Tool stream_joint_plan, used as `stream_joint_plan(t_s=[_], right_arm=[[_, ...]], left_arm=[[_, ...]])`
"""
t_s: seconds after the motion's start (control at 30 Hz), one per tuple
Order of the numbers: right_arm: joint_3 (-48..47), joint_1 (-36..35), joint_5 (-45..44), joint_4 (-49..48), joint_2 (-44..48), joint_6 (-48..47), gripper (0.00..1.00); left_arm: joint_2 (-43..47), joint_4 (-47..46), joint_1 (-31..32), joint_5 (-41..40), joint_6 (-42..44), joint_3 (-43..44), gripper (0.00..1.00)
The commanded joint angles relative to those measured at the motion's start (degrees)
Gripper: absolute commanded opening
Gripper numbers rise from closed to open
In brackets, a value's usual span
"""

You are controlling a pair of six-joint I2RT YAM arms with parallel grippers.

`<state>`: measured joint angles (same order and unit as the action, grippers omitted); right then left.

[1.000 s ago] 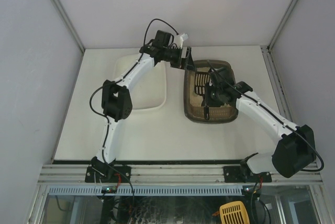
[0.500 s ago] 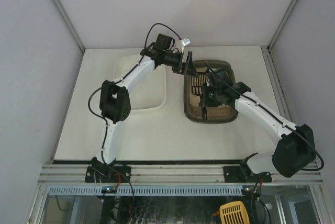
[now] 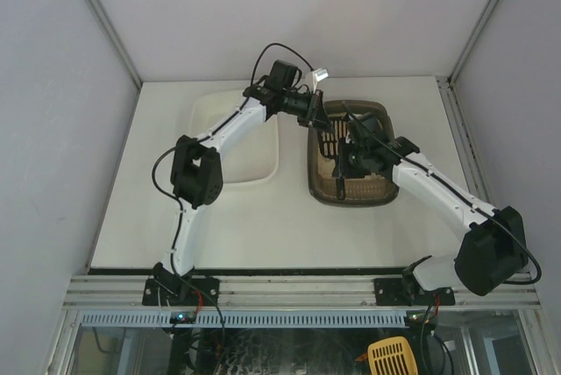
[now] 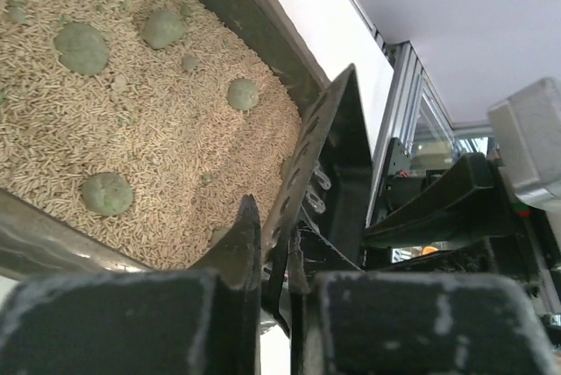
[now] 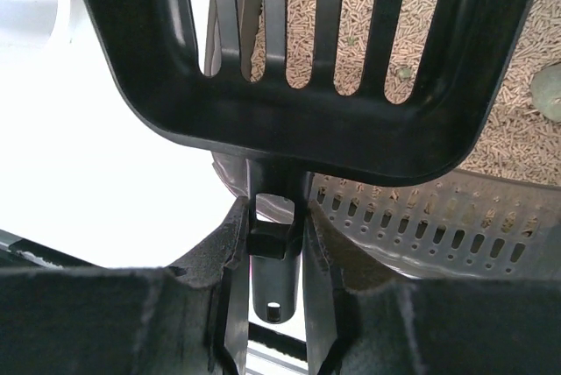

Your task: Clean the litter box

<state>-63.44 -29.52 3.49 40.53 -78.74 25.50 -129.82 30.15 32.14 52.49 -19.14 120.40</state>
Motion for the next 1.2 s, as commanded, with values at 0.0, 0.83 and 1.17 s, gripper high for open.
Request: stream_joint_plan(t_s=[0.0,0.83,1.17], right_arm=[[-1.4,-0.2,-0.3,-1.5,0.6,-1.1,0.0],[25.3,15.9,35.1,-40.2,17.8,16.9,0.01],[10.5,14.8,4.6,4.1,18.2,8.9,0.0]], left_arm=[[1.3,-3.7,0.2,5.5,-2.2,-0.1,0.0],[7.5,-21.9,-2.6,4.4,-14.0,-10.4,0.0],[12.3,-8.1,-3.8,-24.8,-13.1,-9.7,1.0]])
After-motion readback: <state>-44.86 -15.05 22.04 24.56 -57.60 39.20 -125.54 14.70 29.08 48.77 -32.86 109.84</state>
